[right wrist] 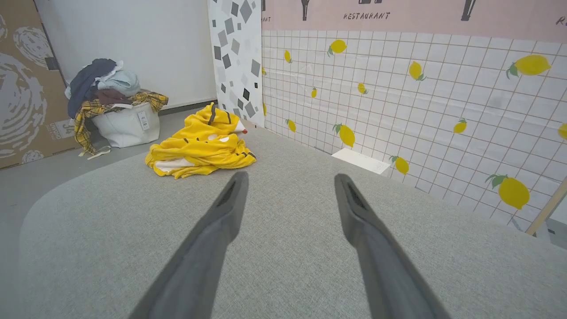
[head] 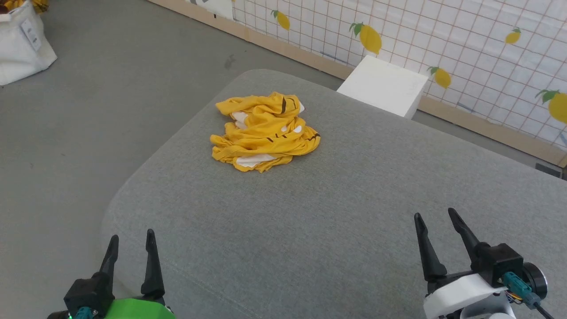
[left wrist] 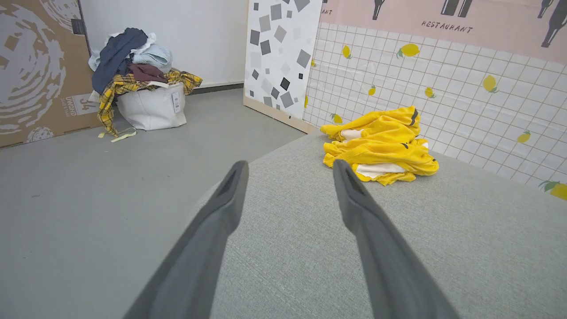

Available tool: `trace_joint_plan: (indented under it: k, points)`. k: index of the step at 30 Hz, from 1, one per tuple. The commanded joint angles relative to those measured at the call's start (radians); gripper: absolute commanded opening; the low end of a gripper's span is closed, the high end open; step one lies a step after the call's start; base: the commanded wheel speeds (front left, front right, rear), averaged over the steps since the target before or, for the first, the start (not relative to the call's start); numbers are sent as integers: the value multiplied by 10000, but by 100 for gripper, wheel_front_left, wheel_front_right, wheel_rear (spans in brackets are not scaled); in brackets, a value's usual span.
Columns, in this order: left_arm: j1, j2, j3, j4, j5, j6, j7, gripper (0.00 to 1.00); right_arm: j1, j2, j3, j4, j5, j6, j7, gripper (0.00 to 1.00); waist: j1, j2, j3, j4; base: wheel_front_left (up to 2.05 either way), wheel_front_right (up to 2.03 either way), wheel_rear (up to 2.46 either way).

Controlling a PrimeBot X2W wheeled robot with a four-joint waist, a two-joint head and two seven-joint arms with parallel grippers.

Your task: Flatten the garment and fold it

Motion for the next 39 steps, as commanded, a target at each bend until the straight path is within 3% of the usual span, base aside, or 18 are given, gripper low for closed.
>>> trace_joint_plan:
  k: [1,13,32,35,39]
  points:
    - [161,-52,62,32,-127,-58,-138,100,-35,11,3,73,51,-14,-128,100,0,0,16,97,0,0,0]
    - [174,-57,213,179,-295,-205,-379,100,-81,13,36,245,32,-15,-379,100,0,0,20,542,0,0,0]
    - [-380,-49,165,38,-251,-371,-379,100,-163,13,-13,193,-91,-15,-379,100,0,0,209,458,0,0,0]
    - [-932,180,-2,-101,-412,-558,-246,100,-245,13,-49,145,-185,-15,-379,100,0,0,396,391,0,0,0]
    - [-2246,745,-426,-784,-674,-759,685,100,-450,13,-172,10,-412,-15,-379,100,0,0,835,255,0,0,0]
